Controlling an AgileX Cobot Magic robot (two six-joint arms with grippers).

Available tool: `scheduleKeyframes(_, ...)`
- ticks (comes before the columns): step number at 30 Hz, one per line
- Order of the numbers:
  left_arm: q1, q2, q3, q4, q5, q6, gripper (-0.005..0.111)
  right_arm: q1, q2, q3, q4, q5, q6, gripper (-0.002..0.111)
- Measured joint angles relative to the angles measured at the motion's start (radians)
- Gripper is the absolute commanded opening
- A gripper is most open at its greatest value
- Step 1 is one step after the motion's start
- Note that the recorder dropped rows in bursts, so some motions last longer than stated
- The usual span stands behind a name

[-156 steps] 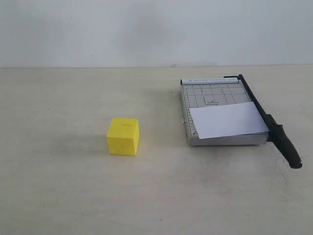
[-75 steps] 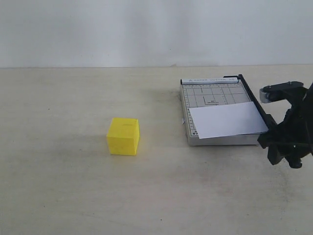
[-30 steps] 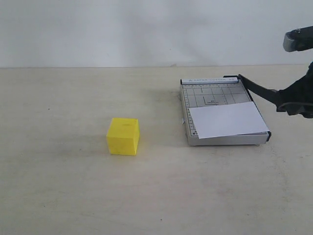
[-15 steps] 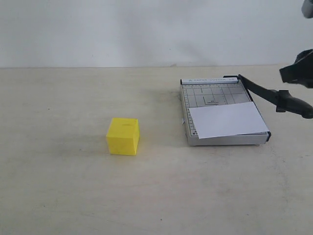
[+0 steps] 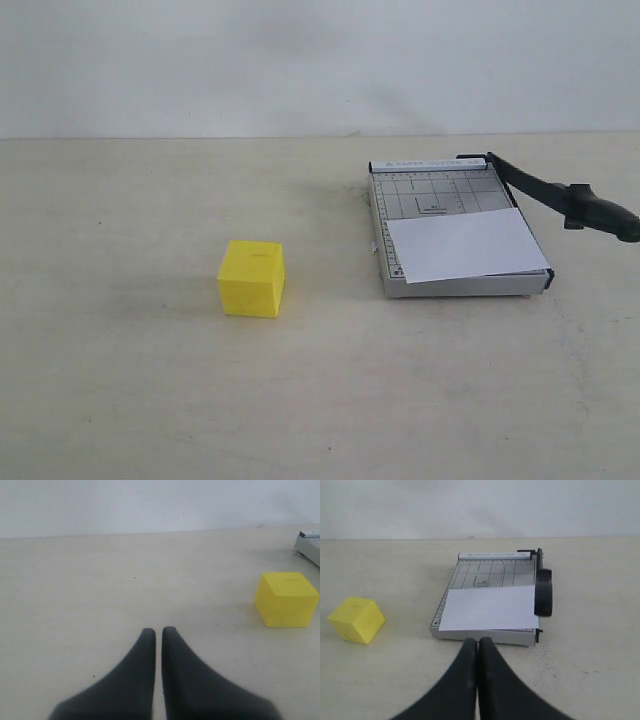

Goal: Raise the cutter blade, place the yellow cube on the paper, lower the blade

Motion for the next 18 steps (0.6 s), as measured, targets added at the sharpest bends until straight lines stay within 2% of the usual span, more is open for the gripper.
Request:
scheduleKeyframes(10,0.0,0.0,0.0,0.0,-0.001,0.0,0.004,0.0,-0.029,0.04,0.011,-0.078,0.125,0.0)
scheduleKeyframes(18,0.0,0.0,0.0,0.0,-0.004,0.0,0.004,0.0,-0.029,0.042,0.012,-0.09,0.148,0.0)
